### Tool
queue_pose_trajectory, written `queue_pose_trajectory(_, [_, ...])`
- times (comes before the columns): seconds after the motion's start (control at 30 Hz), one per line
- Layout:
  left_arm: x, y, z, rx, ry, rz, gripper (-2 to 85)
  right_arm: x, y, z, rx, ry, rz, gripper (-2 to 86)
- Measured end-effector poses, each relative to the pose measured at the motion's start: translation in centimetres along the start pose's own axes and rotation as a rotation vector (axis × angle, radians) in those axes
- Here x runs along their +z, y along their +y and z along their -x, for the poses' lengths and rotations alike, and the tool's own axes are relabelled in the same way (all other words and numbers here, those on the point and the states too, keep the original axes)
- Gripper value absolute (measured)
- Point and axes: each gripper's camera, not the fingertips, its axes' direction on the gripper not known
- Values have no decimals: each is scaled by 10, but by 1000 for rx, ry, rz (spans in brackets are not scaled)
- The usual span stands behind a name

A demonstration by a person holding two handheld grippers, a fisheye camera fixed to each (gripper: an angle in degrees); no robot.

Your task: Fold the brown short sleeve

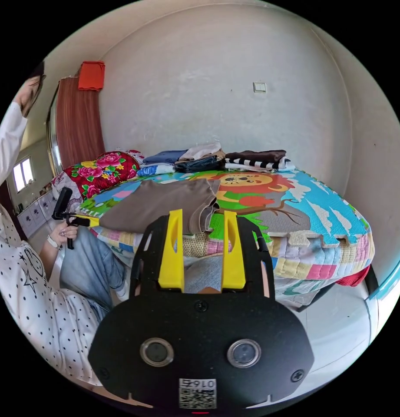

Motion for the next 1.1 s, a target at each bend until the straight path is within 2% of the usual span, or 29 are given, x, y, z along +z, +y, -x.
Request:
queue_pose_trajectory(0.2, [-2,30,9,-15,7,-7,37,17,8,-3,-48,36,98,125])
queue_pose_trajectory(0.33, [-6,47,16,-27,19,-30,-3,33,5,-6,-95,-63,177,122])
queue_pose_trajectory(0.57, [0,68,17,-37,39,-56,-9,49,-8,-12,-103,-114,201,36])
queue_pose_trajectory(0.7, [2,80,10,-16,-66,-5,-10,56,-11,-12,-121,-111,214,17])
queue_pose_trajectory(0.83, [9,96,7,-8,-49,20,-10,80,-11,-7,-158,-99,316,11])
queue_pose_trajectory(0.93, [11,107,2,-2,-45,19,-10,73,-21,-4,-118,-98,266,7])
queue_pose_trajectory(1.03, [11,117,-5,13,-43,13,-10,56,-46,12,-76,-4,52,0])
queue_pose_trajectory(1.1, [13,121,-6,12,-42,17,-10,58,-70,35,-146,-35,-32,-2])
